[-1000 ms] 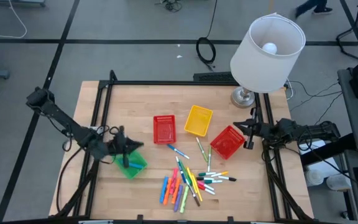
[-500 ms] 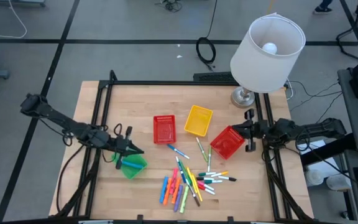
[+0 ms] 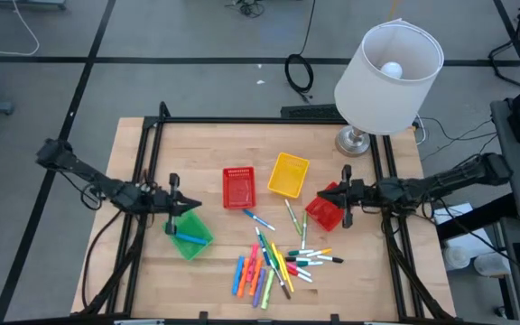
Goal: Pick & Place Markers
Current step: Put the blue marker pen into the left red bin
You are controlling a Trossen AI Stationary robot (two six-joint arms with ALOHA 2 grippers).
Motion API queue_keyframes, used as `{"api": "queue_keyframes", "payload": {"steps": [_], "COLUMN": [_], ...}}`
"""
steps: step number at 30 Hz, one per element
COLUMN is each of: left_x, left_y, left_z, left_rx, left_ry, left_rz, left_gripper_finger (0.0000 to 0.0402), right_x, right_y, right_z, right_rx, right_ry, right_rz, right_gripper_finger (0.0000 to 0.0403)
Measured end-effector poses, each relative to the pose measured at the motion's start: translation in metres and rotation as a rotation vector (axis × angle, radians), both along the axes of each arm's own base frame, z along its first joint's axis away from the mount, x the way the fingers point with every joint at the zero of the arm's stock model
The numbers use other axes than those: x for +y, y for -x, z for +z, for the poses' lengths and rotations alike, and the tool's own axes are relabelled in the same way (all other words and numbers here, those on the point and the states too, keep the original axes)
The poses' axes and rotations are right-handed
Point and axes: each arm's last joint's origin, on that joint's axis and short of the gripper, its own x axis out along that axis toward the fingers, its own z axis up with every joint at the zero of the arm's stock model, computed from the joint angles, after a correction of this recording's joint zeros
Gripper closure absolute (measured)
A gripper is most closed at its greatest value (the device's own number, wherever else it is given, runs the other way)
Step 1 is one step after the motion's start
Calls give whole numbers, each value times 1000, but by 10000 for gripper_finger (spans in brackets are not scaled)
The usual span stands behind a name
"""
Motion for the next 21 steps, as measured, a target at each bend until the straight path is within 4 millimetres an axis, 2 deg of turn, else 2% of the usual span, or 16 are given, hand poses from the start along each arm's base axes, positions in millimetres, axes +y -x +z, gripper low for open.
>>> {"api": "queue_keyframes", "payload": {"steps": [3,7,13,17,21], "left_x": [-1,-1,4,6,9], "left_y": [1,2,3,4,4], "left_z": [1,1,11,16,17], "left_rx": [-11,-11,-83,-118,-116], "left_ry": [-7,-43,-76,-144,-179], "left_rz": [-6,38,200,246,293], "left_gripper_finger": [398,395,371,381,397], "right_x": [6,15,23,29,33], "right_y": [-9,-23,-45,-61,-79], "right_z": [11,14,-4,-15,-14], "right_rx": [3,46,179,255,323], "right_ry": [36,90,77,71,48], "right_rz": [24,44,-26,-31,-45], "right_gripper_finger": [403,403,403,403,403]}}
